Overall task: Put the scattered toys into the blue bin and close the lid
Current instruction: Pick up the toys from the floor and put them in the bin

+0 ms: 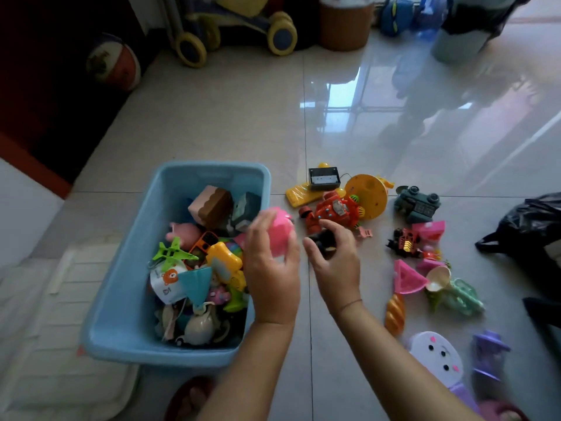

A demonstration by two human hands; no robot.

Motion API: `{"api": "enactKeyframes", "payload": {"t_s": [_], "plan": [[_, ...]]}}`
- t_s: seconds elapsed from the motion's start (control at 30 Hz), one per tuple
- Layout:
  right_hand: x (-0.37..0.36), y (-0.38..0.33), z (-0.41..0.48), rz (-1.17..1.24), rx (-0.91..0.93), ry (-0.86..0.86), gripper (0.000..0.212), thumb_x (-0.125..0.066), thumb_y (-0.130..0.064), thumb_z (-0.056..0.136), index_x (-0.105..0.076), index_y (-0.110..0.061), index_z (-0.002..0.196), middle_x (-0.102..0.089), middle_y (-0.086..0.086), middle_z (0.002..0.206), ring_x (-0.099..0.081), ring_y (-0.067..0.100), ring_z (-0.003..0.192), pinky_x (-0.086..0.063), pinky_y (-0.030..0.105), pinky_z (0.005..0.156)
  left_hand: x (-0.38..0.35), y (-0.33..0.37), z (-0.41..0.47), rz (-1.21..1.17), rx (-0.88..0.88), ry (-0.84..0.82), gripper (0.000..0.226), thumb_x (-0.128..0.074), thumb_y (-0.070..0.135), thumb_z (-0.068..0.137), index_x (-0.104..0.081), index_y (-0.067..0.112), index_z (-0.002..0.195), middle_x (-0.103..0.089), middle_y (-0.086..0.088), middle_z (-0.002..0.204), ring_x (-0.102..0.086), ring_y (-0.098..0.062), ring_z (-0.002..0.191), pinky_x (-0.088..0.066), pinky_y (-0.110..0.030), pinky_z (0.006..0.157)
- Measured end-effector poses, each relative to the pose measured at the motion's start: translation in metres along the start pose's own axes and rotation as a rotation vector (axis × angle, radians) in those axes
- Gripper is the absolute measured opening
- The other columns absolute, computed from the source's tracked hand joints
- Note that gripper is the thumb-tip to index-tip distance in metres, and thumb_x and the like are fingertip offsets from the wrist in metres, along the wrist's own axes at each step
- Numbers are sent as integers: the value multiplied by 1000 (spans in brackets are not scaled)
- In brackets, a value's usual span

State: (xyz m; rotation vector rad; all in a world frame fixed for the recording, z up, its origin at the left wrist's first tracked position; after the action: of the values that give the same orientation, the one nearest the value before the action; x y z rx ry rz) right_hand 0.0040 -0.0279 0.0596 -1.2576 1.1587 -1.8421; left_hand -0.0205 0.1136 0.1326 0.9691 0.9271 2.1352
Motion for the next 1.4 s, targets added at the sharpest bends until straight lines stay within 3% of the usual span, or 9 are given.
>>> {"api": "enactKeyframes", "payload": {"t_s": [0.1, 0.17, 0.27, 0.37, 0.7, 0.87, 0.97, 1.2, 1.4], "plan": [[-39, -58, -9, 72, 87, -156, 38, -70, -28, 81, -57, -20, 116, -56, -1, 105, -55, 7, 93, -47, 14, 82, 66, -30, 34, 40, 218, 255, 35, -66, 17, 86, -56, 10, 118, -56, 3, 115, -55, -13, 104, -38, -1, 83], [-66, -79, -27, 48, 146, -274, 38, -67, -36, 81, -57, -23, 115, -58, -3, 105, -56, 8, 93, -49, 21, 82, 105, -66, 40, 88, 405, 333, 33, -63, 19, 86, -57, 11, 117, -60, -2, 114, -59, -17, 95, -41, -8, 74], [-92, -80, -60, -87, 207, -385, 38, -55, -55, 79, -60, -30, 107, -61, -10, 104, -55, 8, 96, -47, 34, 87, 139, -115, 25, 142, 651, 242, 24, -58, 14, 85, -61, 11, 109, -64, -6, 101, -61, -14, 77, -42, -22, 65], [-92, -58, -85, -90, 171, -394, 39, -51, -62, 79, -65, -32, 99, -59, -15, 105, -51, 4, 101, -43, 33, 91, 148, -138, 4, 205, 738, 231, 20, -54, 14, 86, -64, 10, 103, -64, -7, 97, -58, -24, 89, -39, -31, 76], [-13, 61, -28, -225, -25, -38, 57, -53, -53, 78, -56, -17, 121, -56, 3, 122, -49, 19, 118, -36, 29, 100, -19, -78, -13, 129, 300, -178, 27, -51, 25, 92, -60, 12, 113, -62, -4, 110, -55, -18, 103, -46, -35, 89], [6, 141, 0, -379, -145, -49, 60, -67, -44, 74, -53, -18, 126, -56, 4, 123, -51, 24, 114, -40, 38, 98, -108, -72, -32, 301, 45, -263, 33, -46, 27, 88, -63, 13, 112, -60, -7, 119, -51, -24, 116, -25, -40, 112], [5, 180, 8, -458, -209, -127, 65, -76, -34, 72, -50, -19, 130, -54, 5, 125, -50, 26, 115, -40, 40, 96, -162, -101, -46, 313, 93, -439, 38, -54, 23, 89, -56, 13, 126, -52, -10, 133, -44, -27, 125, -35, -45, 108], [-8, 227, 7, -509, -261, -268, 55, -76, -29, 71, -56, -21, 122, -53, 3, 109, -51, 24, 103, -43, 38, 89, -232, -176, -89, 566, 274, -959, 60, -51, 38, 92, -27, 27, 146, -13, 3, 157, -16, -22, 141, -14, -38, 114], [0, 240, 3, -452, -245, -217, 34, -76, -18, 72, -67, -15, 105, -55, 6, 92, -53, 25, 89, -41, 30, 77, -217, -183, -95, 430, 260, -787, 45, -64, 9, 83, -55, 15, 127, -42, -8, 142, -43, -31, 122, -40, -38, 101]]}}
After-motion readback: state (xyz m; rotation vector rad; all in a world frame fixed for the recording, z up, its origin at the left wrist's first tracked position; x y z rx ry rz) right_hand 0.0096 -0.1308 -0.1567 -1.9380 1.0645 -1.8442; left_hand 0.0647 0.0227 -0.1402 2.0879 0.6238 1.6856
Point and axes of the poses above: each hand's wrist, its own z-axis towards the middle knuckle, its own x-axis out of the back of the hand, y = z × x, the point moved 7 cm from there along z, towards the middle knuckle
